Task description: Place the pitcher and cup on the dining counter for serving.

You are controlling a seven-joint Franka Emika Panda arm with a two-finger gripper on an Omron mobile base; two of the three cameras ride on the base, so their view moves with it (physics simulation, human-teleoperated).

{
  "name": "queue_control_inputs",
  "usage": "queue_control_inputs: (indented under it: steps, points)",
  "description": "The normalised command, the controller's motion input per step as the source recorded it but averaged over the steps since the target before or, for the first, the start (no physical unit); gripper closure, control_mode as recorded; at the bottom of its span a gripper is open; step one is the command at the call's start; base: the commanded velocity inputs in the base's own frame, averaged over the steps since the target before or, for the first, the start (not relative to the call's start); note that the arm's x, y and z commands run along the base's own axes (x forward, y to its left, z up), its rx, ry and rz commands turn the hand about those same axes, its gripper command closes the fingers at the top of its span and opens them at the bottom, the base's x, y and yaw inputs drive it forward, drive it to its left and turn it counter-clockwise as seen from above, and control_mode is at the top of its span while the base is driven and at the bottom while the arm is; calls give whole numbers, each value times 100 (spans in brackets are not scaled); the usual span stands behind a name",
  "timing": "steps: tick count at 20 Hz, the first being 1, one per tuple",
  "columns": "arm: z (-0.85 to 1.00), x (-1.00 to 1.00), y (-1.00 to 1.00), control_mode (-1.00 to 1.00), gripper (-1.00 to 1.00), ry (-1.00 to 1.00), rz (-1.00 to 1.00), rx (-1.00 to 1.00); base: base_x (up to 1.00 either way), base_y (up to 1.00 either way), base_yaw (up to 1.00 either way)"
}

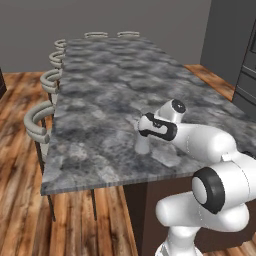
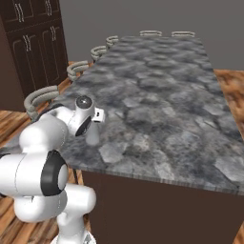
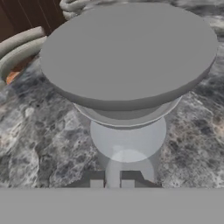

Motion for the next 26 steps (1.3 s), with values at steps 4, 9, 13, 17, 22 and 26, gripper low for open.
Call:
queue_control_inputs:
  steps: [4,9,13,17,22,26]
  points:
    - [-23,0,0,-100,100,12,0,0,0,0,0]
    - [-24,0,0,-100,100,7,0,0,0,0,0]
    - [-5,5,0,-100,100,-4,0,0,0,0,0]
    - [0,20,0,-100,100,-6,0,-1,0,0,0]
    - [0,4,0,-100,-100,0,0,0,0,0,0]
    - [0,-16,0,-100,-100,0,-1,0,0,0,0]
